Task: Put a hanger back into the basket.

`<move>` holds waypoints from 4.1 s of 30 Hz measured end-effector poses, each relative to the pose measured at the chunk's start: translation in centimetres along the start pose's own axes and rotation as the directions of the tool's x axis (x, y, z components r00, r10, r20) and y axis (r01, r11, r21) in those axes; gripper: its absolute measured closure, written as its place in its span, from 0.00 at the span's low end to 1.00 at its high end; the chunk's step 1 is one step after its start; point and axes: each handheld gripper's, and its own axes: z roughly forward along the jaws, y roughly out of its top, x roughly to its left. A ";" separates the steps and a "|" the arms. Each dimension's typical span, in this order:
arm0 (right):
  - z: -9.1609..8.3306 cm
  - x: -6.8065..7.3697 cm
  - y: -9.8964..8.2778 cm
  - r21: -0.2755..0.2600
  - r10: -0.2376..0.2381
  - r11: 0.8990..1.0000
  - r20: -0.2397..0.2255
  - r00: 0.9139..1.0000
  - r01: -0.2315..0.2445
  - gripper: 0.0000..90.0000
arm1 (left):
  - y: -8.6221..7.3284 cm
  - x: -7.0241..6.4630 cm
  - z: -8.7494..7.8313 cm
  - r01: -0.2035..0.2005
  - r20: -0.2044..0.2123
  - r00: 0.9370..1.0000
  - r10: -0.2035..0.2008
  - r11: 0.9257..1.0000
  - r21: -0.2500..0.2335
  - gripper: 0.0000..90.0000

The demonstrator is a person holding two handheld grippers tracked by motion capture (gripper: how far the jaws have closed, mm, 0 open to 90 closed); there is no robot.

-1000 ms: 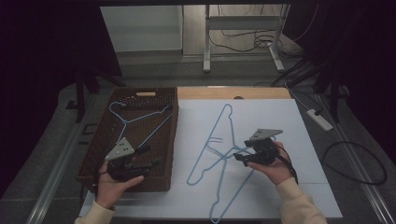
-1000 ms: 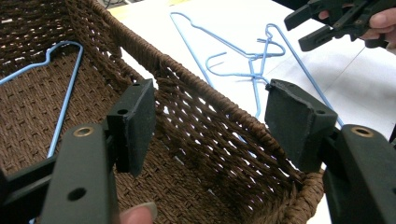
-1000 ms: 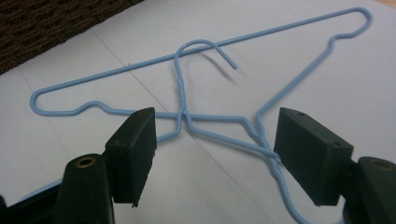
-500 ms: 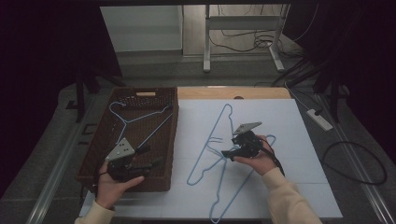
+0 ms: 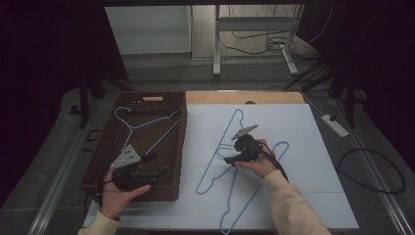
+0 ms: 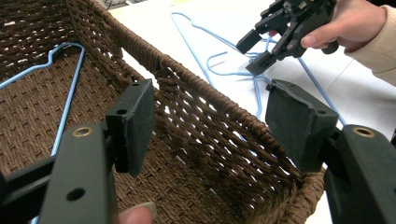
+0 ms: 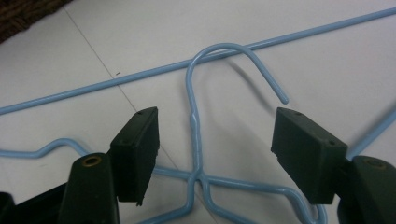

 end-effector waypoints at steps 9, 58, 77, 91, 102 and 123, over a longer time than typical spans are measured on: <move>1.3 0.1 0.4 0.068 -0.012 0.998 -0.003 1.000 0.012 0.51 | 0.1 0.1 -0.2 0.002 -0.003 1.000 -0.002 1.000 -0.006 0.37; -5.5 1.9 -0.5 -0.184 -0.026 0.982 0.052 0.998 0.035 0.96 | 0.7 -1.0 0.4 -0.003 0.020 1.000 0.003 1.000 0.014 0.37; -6.9 2.0 -1.1 -0.235 -0.027 0.971 0.044 0.999 0.037 0.96 | 2.2 -3.7 3.5 -0.037 0.089 0.996 0.031 0.998 0.056 0.37; -7.1 2.1 -1.1 -0.246 -0.025 0.969 0.048 0.999 0.036 0.96 | 2.9 -4.8 5.3 -0.061 0.131 0.990 0.051 0.995 0.074 0.36; -7.1 2.1 -1.1 -0.249 -0.027 0.968 0.046 0.999 0.037 0.96 | 3.3 -6.4 7.0 -0.084 0.170 0.983 0.069 0.993 0.088 0.37; -7.4 2.4 -1.2 -0.267 -0.033 0.963 0.046 0.998 0.044 0.96 | 3.0 -10.7 11.8 -0.138 0.221 0.971 0.091 0.968 0.211 0.36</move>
